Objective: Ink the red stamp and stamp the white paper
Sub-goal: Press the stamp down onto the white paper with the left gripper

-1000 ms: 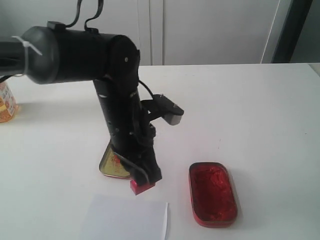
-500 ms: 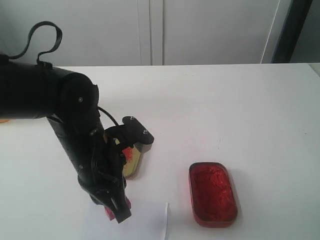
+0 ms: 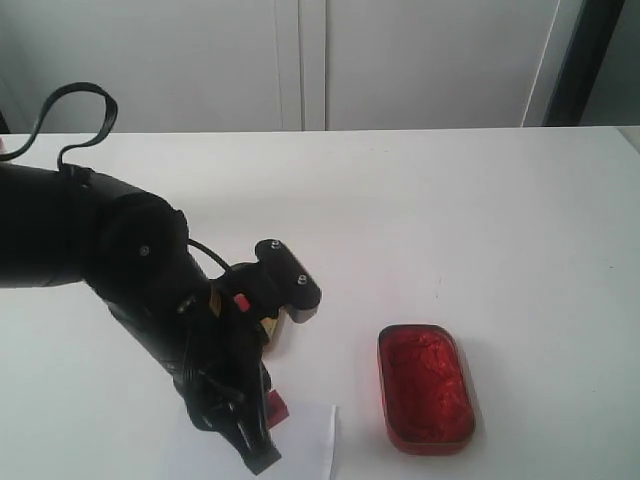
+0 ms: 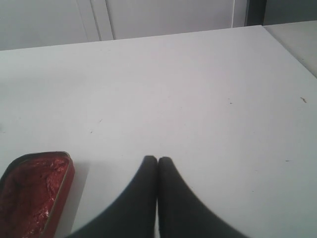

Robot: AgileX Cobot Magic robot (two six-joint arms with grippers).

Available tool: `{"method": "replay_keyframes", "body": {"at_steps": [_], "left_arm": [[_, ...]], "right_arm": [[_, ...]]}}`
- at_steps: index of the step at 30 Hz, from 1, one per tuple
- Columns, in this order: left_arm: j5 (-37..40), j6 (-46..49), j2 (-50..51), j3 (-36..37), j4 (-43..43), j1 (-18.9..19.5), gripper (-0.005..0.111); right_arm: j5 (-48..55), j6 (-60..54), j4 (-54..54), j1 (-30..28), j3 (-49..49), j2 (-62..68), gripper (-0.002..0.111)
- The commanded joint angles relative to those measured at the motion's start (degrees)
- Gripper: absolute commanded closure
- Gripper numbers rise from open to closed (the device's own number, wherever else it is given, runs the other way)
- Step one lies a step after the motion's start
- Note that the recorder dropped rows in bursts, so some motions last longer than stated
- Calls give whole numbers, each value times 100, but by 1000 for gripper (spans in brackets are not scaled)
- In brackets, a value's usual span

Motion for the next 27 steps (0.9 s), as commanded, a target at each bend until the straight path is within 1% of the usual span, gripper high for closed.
{"method": "replay_keyframes", "body": {"at_steps": [1, 5, 12, 27], "left_arm": [[3, -494, -46, 169, 488, -145, 107], [-121, -929, -46, 301, 878, -156, 107], [-105, -948, -46, 501, 878, -156, 107], [-415, -840, -36, 487, 544, -156, 107]], "right_arm": [[-83, 18, 5, -15, 32, -25, 108], [-83, 18, 5, -15, 32, -25, 108], [-83, 18, 5, -15, 32, -25, 108], [-83, 18, 5, -15, 32, -25, 108]]}}
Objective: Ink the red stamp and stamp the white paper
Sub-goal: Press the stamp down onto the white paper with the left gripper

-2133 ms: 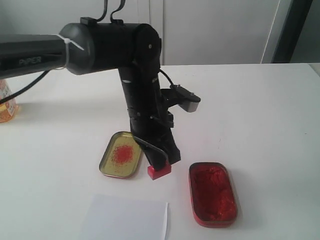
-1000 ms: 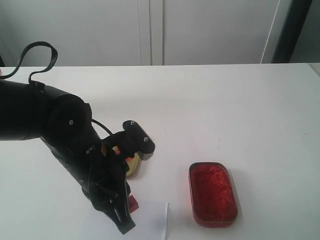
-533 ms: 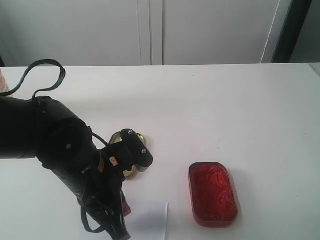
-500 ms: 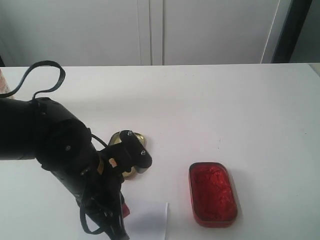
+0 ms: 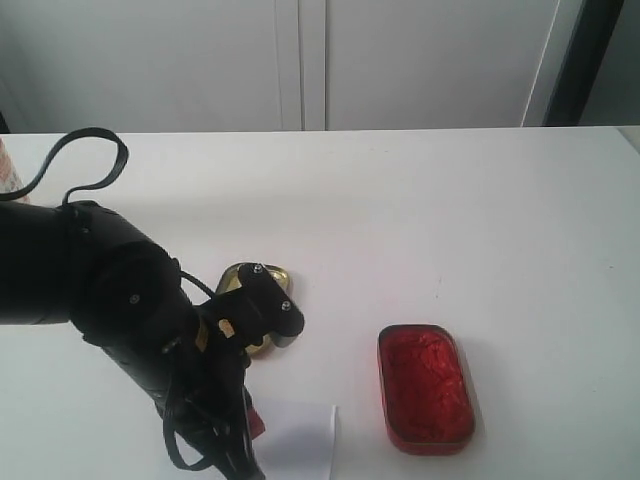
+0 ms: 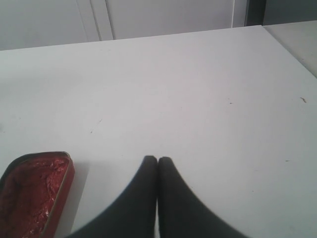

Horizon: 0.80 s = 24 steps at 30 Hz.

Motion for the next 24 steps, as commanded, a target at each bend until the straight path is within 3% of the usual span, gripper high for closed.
{"method": "replay_keyframes", "body": {"at_steps": [1, 15, 24], "left_arm": [[-157, 16, -9, 23, -107, -45, 107], [-210, 90, 158, 23, -107, -45, 107], [-79, 145, 1046, 23, -107, -45, 107]], "right_arm": [[-83, 18, 5, -15, 32, -25, 108], [-83, 18, 5, -15, 32, -25, 108], [-83, 18, 5, -15, 32, -25, 108]]}}
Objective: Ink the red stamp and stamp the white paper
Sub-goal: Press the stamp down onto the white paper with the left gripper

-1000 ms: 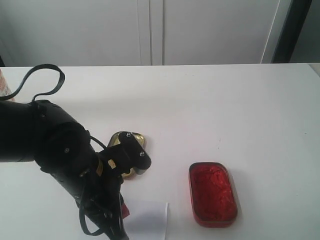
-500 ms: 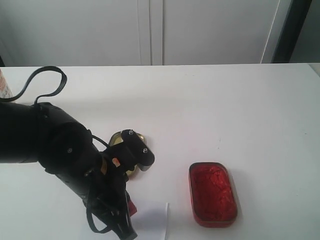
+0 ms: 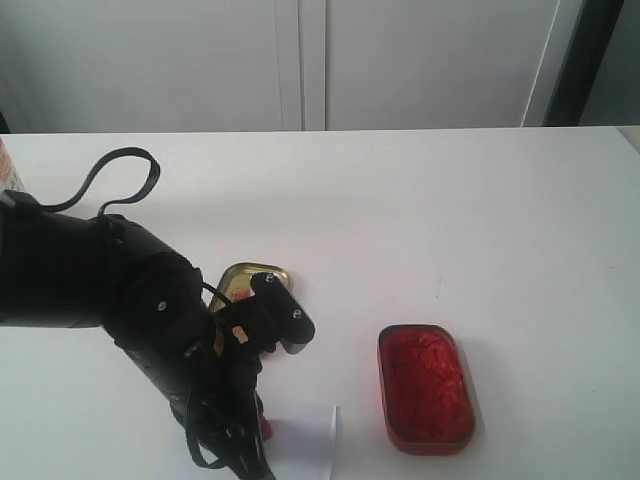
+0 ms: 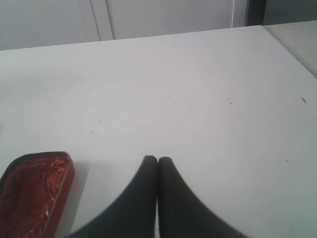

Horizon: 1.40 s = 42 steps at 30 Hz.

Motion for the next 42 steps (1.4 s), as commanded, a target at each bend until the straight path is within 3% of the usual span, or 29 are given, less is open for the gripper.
{"method": "replay_keyframes", "body": {"at_steps": [1, 42], "left_arm": [[172, 15, 529, 110, -31, -45, 107], [333, 15, 507, 110, -42, -45, 107]], "right_arm": [[-83, 18, 5, -15, 32, -25, 108], [-83, 18, 5, -15, 32, -25, 108]]}}
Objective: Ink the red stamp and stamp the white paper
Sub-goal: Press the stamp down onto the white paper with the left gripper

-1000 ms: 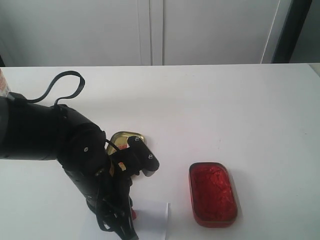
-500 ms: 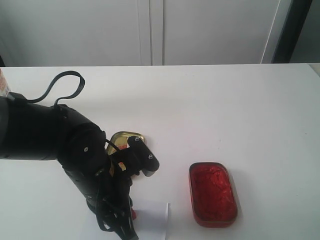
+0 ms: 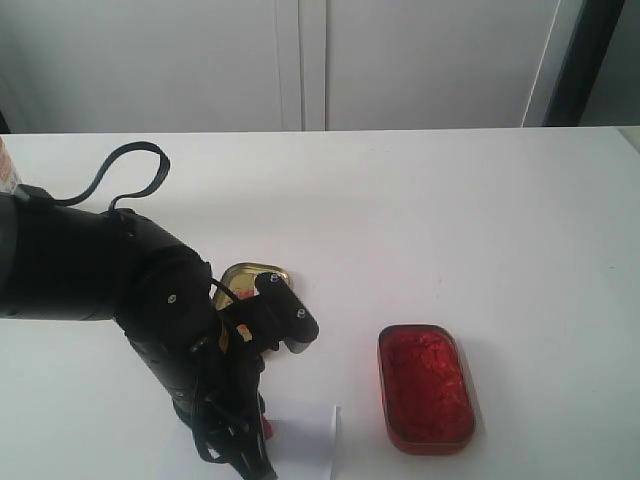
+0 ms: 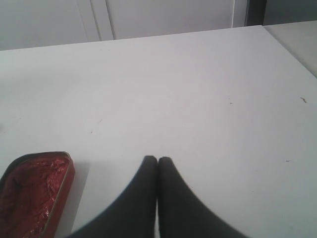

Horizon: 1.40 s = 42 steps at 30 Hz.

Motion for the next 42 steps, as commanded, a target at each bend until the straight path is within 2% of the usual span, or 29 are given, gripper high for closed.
{"method": "replay_keyframes", "body": {"at_steps": [1, 25, 42], "left_arm": [[132, -7, 320, 223, -42, -45, 107], [85, -7, -983, 223, -27, -45, 107], [-81, -7, -1146, 223, -27, -45, 107]], "right_arm": [[-83, 18, 5, -15, 32, -25, 108], [-83, 18, 5, -15, 32, -25, 108], [-83, 18, 5, -15, 32, -25, 108]]}}
